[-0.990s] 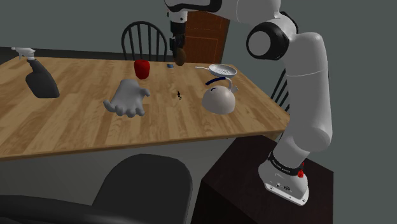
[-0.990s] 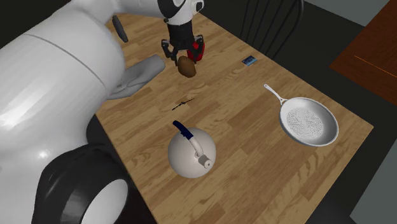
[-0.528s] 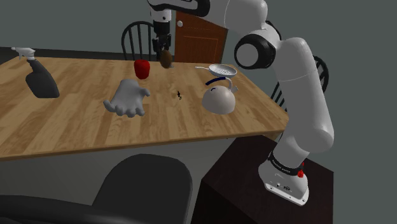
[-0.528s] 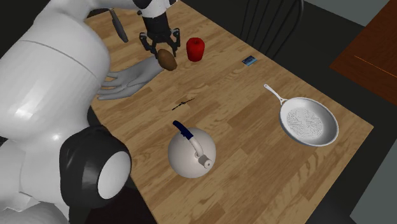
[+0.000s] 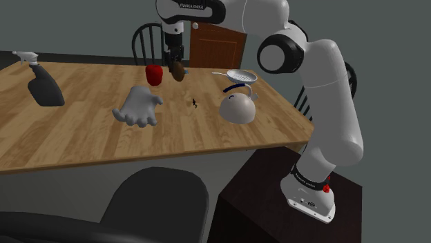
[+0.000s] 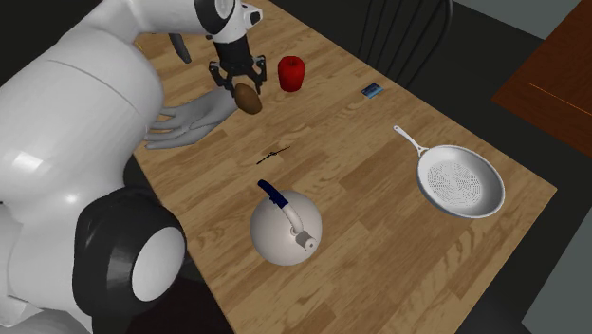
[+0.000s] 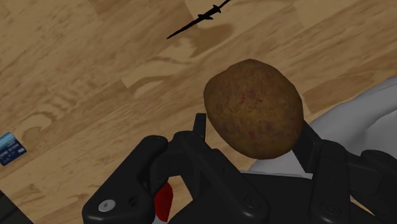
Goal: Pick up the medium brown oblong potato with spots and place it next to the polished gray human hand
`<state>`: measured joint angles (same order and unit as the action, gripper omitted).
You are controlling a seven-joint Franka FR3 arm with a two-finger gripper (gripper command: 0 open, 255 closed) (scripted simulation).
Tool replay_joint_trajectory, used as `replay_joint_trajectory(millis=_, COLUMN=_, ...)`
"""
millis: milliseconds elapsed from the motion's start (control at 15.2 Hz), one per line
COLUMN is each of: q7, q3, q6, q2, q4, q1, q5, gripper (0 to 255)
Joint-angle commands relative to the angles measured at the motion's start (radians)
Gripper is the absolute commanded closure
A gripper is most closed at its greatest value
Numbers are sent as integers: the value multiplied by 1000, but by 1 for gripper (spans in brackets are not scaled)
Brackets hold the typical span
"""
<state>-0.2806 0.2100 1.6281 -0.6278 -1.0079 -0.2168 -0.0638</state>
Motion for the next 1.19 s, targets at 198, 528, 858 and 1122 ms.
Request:
replay_joint_trajectory(millis=198, q7=1, q3=0, q6=78, q2=14, q4=-92, q1=-8, q5=2, gripper=255)
replay_joint_trajectory(millis=528, q7=2, q3=0, q6=148, q2=19, q4=-168, q1=-13, q5=2, gripper=255)
replay_joint_trajectory(millis=858, q7=3, q3=-2, q6=213, q2=16, q4=-230, q1=-17, q5=2, gripper=255)
replay_joint_trajectory(millis=1122, q7=3, q3=-3, q6=262, q2=8, q4=-271, q1=-18, q5=0, gripper=255)
